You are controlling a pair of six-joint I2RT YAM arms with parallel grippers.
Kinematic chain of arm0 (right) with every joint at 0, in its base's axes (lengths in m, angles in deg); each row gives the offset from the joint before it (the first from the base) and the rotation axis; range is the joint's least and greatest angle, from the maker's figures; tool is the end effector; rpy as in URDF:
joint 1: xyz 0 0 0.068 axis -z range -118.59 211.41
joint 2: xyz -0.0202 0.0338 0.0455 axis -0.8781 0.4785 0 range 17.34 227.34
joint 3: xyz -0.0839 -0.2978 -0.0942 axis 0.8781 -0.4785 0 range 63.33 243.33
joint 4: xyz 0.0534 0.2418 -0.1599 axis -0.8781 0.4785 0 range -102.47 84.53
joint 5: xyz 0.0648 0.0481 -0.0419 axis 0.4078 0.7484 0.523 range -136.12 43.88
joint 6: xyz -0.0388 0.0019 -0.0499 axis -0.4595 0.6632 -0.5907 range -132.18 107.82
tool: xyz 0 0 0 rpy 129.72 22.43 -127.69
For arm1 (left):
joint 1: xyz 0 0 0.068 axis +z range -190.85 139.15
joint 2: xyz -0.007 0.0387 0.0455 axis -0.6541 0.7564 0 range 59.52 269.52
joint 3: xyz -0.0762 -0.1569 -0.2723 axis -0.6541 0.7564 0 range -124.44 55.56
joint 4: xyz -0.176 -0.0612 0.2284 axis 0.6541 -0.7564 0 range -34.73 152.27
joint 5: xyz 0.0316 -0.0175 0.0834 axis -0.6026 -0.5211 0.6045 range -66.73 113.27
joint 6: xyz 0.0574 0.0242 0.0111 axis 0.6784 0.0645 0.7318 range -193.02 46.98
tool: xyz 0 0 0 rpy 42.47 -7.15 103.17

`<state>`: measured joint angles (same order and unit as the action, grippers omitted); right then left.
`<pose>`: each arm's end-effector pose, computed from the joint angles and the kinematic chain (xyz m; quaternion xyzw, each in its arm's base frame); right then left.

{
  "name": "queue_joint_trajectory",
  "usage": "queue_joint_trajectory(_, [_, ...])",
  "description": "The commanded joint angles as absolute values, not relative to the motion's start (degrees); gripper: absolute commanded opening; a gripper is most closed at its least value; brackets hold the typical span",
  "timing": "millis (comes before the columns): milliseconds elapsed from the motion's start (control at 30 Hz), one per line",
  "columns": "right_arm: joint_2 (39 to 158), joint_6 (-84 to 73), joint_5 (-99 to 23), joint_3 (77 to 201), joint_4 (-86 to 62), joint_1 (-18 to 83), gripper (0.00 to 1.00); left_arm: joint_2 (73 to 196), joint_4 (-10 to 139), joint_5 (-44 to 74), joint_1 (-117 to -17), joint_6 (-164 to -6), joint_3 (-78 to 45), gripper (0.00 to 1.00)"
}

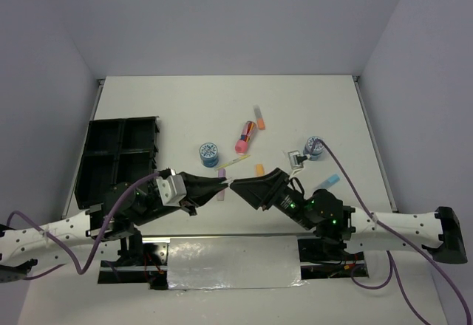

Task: Sort the stationery into containers
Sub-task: Pick up the pen cap from the center of the board, then pick up the pen from the center of the board.

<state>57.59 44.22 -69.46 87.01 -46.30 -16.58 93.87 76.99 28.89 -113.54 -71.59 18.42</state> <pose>0.0558 0.1699 0.3304 0.0511 0.6010 0.6805 0.4162 0.0499 -0.1445 0.4022 0.3243 0.4951 -0.4456 0.6717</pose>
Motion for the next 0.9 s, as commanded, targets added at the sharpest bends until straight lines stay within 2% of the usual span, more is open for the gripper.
queue_joint_trajectory(0, [51.55,37.41,-74.85,87.86,-38.68,-16.37,0.92,93.01,79.24,31.08,-113.71,-71.79,17.07,0.00])
queue_joint_trajectory(100, [44.78,33.55,-79.86,87.85,-30.95,-16.37,0.93,92.48,75.20,39.68,-113.71,-72.50,16.02,0.00])
queue_joint_trajectory(167, [42.14,31.34,-82.67,90.30,-20.69,-15.76,0.93,92.21,71.78,48.37,-113.71,-76.88,14.26,0.00])
queue_joint_trajectory(300, [42.29,30.62,-91.63,95.58,-2.40,-14.44,0.95,92.82,55.40,61.30,-113.71,-83.82,8.91,0.00])
queue_joint_trajectory(367, [45.36,32.98,-91.92,99.44,8.58,-9.97,0.95,94.22,48.86,68.85,-113.63,-87.95,5.13,0.00])
queue_joint_trajectory(433, [53.00,32.74,-85.89,103.56,16.84,-3.84,0.95,95.46,39.19,73.69,-113.45,-93.29,1.52,0.00])
queue_joint_trajectory(467, [55.81,28.99,-80.89,104.19,17.32,4.90,0.96,96.60,35.94,76.85,-112.84,-95.50,0.12,0.00])
queue_joint_trajectory(500, [61.41,26.43,-69.70,104.29,16.80,9.51,0.95,96.96,31.47,76.70,-112.40,-98.40,-2.07,0.00])
queue_joint_trajectory(533, [64.07,23.97,-65.24,104.03,15.49,16.61,0.95,97.48,29.77,74.96,-111.09,-99.90,-3.05,0.00])
queue_joint_trajectory(600, [70.56,22.02,-59.77,103.41,13.55,20.53,0.93,99.41,27.30,71.71,-108.28,-102.11,-4.64,0.00])
queue_joint_trajectory(733, [79.71,18.51,-61.16,105.42,13.63,22.56,0.87,107.64,26.84,60.12,-100.30,-103.00,-4.65,0.00])
queue_joint_trajectory(767, [81.57,17.97,-60.98,106.82,13.89,22.91,0.85,109.51,28.07,53.13,-98.09,-102.47,-3.25,0.00])
queue_joint_trajectory(867, [86.42,17.18,-62.21,107.80,14.07,23.18,0.80,113.21,33.87,46.84,-91.93,-102.82,0.00,0.00])
